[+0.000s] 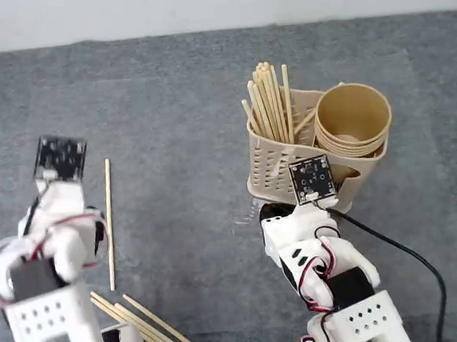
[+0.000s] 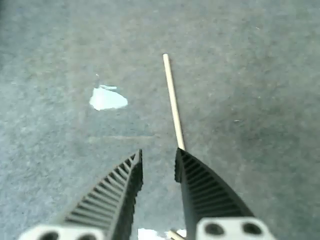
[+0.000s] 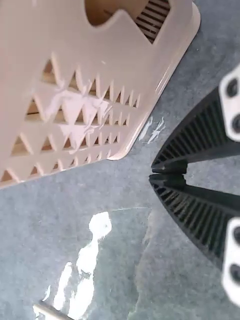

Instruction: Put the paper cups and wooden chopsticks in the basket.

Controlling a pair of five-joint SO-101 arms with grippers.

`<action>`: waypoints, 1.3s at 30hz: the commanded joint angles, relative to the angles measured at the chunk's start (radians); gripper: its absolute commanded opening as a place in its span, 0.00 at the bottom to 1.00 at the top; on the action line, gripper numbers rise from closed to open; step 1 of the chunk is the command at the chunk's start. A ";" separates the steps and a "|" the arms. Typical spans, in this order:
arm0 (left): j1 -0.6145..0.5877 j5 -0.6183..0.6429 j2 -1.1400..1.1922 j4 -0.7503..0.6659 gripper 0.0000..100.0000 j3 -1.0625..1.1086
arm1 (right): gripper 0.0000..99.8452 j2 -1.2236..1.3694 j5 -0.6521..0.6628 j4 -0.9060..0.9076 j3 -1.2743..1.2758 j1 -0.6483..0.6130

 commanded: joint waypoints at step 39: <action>0.063 -0.029 1.596 0.038 0.09 -1.050 | 0.01 -0.461 -0.003 0.085 0.193 -0.041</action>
